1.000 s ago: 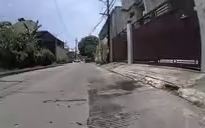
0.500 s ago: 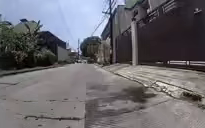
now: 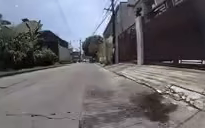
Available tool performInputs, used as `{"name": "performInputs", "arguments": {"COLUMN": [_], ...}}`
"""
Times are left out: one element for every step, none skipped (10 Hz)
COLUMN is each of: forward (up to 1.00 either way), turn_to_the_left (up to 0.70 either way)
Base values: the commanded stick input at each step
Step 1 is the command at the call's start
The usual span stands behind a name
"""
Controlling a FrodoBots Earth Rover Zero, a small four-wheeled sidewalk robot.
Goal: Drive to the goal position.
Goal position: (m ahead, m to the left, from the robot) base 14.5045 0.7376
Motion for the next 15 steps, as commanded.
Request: {"name": "performInputs", "arguments": {"forward": [1.0,1.0,1.0,1.0,1.0,1.0,1.0,1.0,1.0,1.0,1.0,1.0,1.0,1.0,1.0], "turn_to_the_left": [0.0,0.0,0.0,0.0,0.0,0.05,0.05,0.06,0.07,0.1,0.09,0.1,0.07,0.0,0.0]}}
